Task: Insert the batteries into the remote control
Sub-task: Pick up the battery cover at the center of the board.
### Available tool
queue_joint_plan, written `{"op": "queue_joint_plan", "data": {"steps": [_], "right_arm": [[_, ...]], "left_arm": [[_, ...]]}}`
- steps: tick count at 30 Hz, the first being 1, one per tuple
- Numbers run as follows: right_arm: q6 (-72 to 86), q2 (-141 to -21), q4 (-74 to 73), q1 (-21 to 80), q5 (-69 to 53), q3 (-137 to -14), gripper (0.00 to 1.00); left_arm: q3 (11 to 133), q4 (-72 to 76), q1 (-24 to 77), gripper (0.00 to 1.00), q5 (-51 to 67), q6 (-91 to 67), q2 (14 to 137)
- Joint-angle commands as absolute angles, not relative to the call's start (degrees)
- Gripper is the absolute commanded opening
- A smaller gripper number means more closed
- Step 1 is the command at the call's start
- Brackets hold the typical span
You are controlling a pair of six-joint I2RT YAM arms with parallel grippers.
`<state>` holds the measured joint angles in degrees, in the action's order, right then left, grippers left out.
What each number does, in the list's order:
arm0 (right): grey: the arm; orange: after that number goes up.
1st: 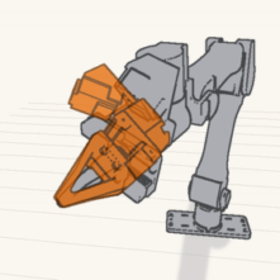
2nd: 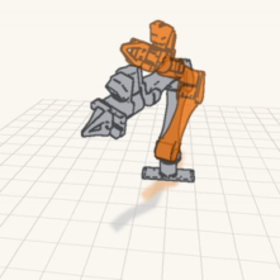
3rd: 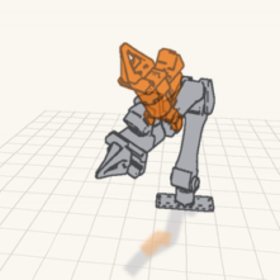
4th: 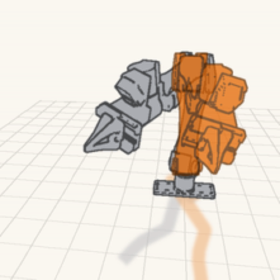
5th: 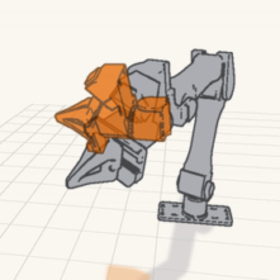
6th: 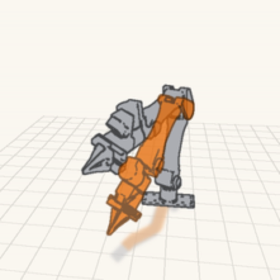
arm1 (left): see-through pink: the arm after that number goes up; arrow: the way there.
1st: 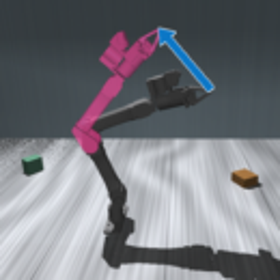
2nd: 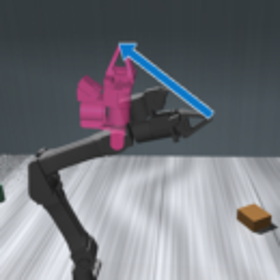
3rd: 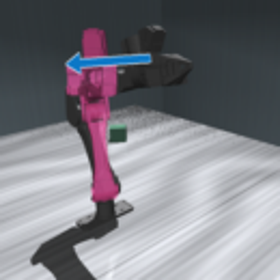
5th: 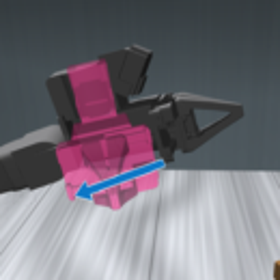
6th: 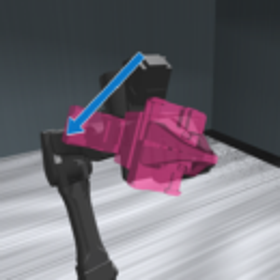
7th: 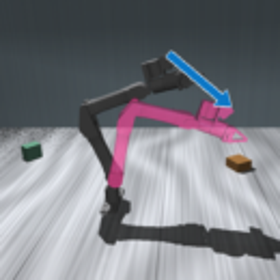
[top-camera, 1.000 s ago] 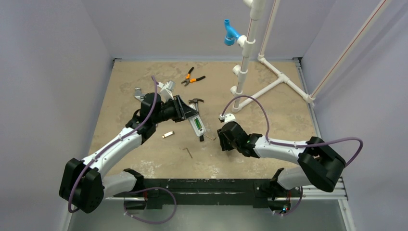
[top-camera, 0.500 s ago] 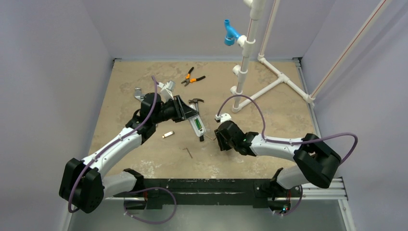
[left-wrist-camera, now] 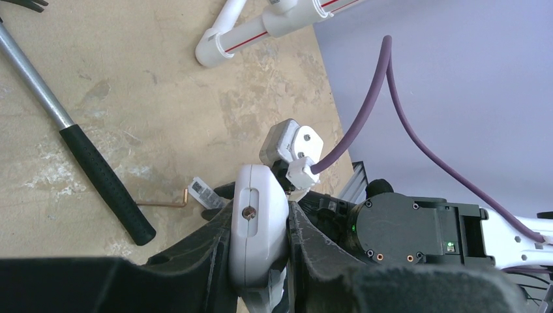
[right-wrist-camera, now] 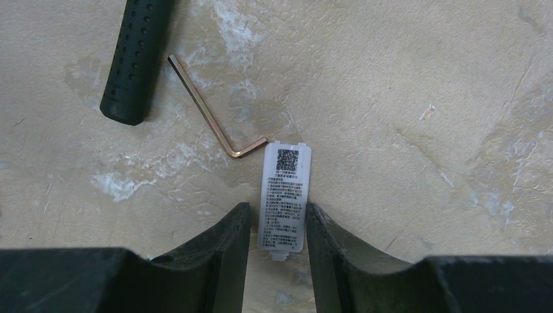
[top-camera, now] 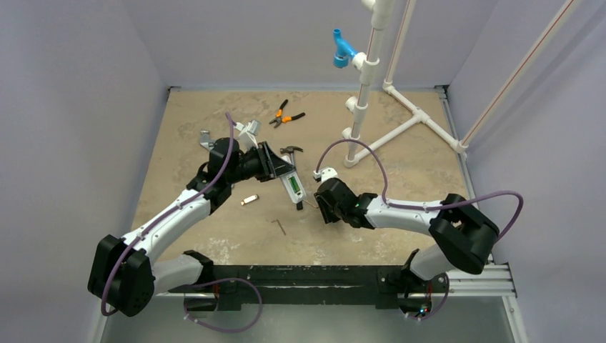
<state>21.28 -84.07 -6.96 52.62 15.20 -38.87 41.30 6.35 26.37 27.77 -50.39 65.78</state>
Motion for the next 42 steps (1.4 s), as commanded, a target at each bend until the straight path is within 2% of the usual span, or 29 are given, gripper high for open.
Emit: {"op": "queue_joint_plan", "data": {"steps": [1, 6, 12, 22, 42], "right_arm": [[20.57, -85.54, -10.28, 53.09, 16.29, -40.61, 0.35], [20.66, -86.75, -12.08, 53.26, 17.46, -41.26, 0.35], [21.07, -87.15, -12.94, 53.44, 17.06, -40.99, 0.42], [21.52, -86.97, -14.81, 53.61, 16.4, -40.96, 0.38], [22.24, -85.63, -16.79, 53.99, 15.0, -40.77, 0.39]], "left_arm": [[42.09, 9.6, 26.03, 0.0, 28.65, -51.11, 65.67], [42.1, 9.65, 26.02, 0.0, 28.65, -51.11, 65.71], [42.01, 9.41, 26.09, 0.0, 28.64, -50.98, 65.82], [42.19, 9.41, 26.06, 0.0, 28.66, -51.0, 65.73], [42.1, 8.94, 26.03, 0.0, 28.48, -50.9, 65.11]]}}
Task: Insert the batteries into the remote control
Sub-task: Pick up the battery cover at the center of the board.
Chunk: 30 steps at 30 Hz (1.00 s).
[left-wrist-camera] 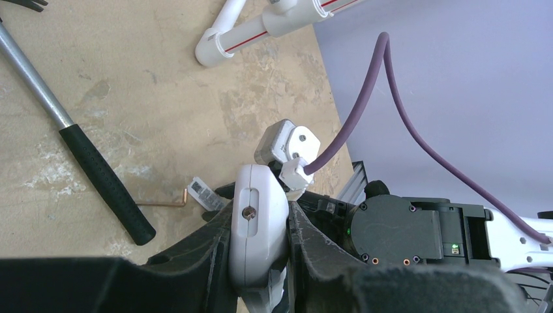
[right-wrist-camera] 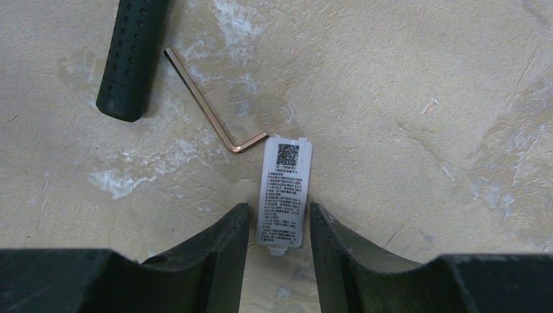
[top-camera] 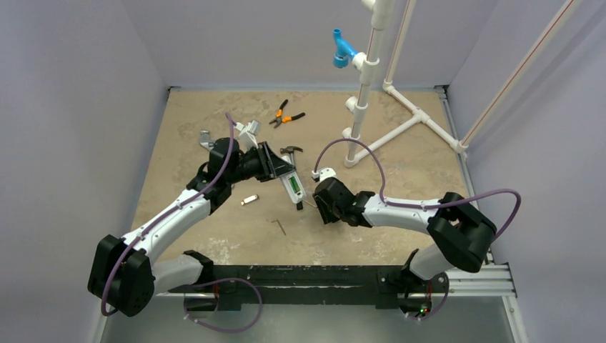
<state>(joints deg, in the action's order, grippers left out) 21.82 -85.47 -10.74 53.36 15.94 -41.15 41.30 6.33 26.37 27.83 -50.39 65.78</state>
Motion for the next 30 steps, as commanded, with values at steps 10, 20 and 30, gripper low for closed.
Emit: {"op": "queue_joint_plan", "data": {"steps": [10, 20, 30], "right_arm": [[22.41, -85.94, -17.7, 54.23, 15.31, -40.9, 0.37], [22.96, -85.79, -18.5, 54.57, 15.99, -40.98, 0.4], [24.08, -86.22, -18.72, 54.61, 16.55, -40.52, 0.36]], "left_arm": [[41.88, 8.9, 26.08, 0.0, 28.48, -50.89, 64.87], [41.84, 8.8, 26.04, 0.0, 28.48, -50.91, 64.79], [42.1, 9.24, 26.1, 0.0, 28.71, -51.1, 65.39]]}}
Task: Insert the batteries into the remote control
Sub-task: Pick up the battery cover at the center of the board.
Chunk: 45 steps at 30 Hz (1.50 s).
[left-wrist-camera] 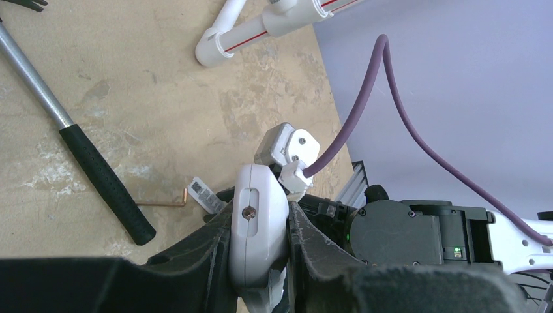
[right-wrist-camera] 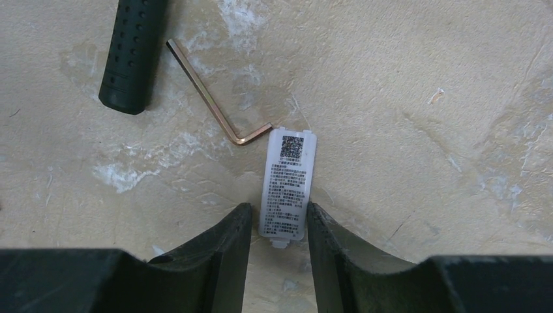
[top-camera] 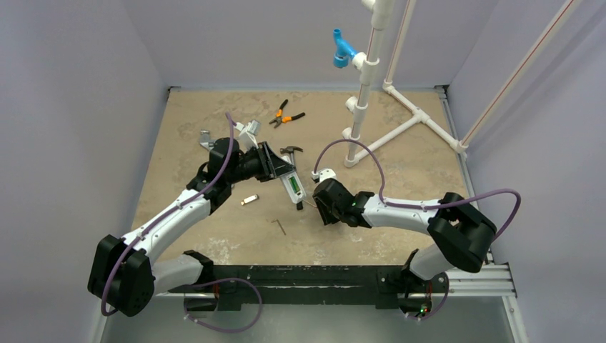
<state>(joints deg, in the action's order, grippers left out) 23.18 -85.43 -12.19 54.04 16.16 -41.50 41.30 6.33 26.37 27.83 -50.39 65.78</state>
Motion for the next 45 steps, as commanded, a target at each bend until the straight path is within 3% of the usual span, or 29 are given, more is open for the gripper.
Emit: {"op": "queue_joint_plan", "data": {"steps": [1, 17, 31, 45], "right_arm": [[24.42, -86.18, -18.92, 54.66, 17.13, -40.58, 0.35], [25.4, -83.23, -19.23, 54.67, 19.74, -40.21, 0.26], [22.01, -76.13, -21.22, 54.67, 16.92, -40.08, 0.26], [16.98, -65.26, -30.7, 54.66, 14.56, -51.29, 0.25]], "left_arm": [[42.17, 9.25, 26.1, 0.0, 28.8, -51.09, 65.52], [42.19, 9.66, 26.1, 0.0, 28.41, -51.39, 65.51], [42.1, 11.08, 26.1, 0.0, 26.62, -53.5, 67.68], [40.33, 15.44, 26.1, 0.0, 25.86, -57.22, 69.94]]}}
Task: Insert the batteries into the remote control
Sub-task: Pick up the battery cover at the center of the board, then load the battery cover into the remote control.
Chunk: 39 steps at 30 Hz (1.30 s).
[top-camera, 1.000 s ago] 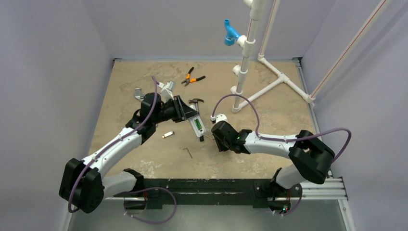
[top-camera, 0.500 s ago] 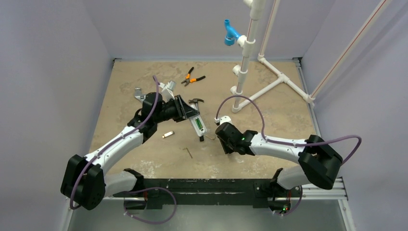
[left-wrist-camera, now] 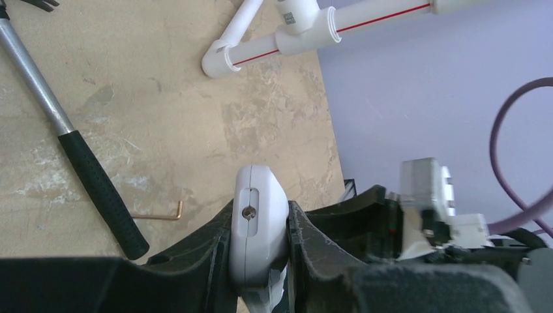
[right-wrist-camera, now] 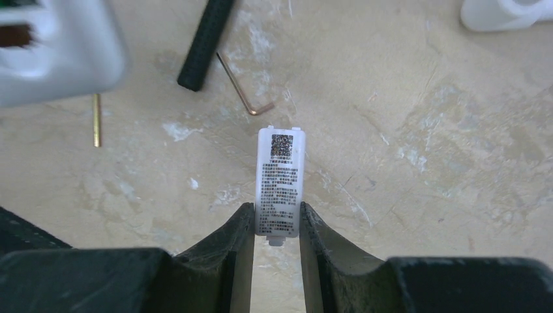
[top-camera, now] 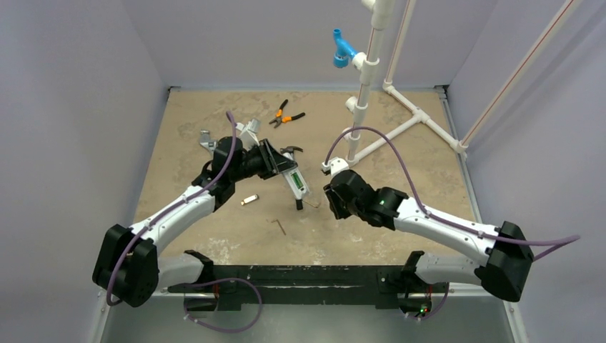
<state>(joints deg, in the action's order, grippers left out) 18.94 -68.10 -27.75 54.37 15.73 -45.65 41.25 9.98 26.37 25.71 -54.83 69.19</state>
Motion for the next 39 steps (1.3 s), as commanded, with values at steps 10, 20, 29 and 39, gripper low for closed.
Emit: {"op": "queue_joint_plan", "data": {"steps": [10, 20, 29, 39], "right_arm": [[11.58, -64.1, -40.33, 54.58, 9.65, -66.62, 0.28], [10.01, -67.31, -45.47, 53.58, 4.68, -74.68, 0.3], [10.42, -68.28, -43.24, 52.85, 4.75, -75.27, 0.27], [12.13, -68.55, -40.62, 52.21, 3.11, -74.82, 0.27]], "left_arm": [[39.82, 21.38, 27.52, 0.0, 26.09, -57.13, 71.05], [40.15, 25.72, 30.7, 0.0, 25.66, -57.04, 71.45], [39.66, 25.9, 32.13, 0.0, 24.87, -58.67, 71.2], [39.38, 26.6, 32.83, 0.0, 23.38, -60.36, 71.27]]}}
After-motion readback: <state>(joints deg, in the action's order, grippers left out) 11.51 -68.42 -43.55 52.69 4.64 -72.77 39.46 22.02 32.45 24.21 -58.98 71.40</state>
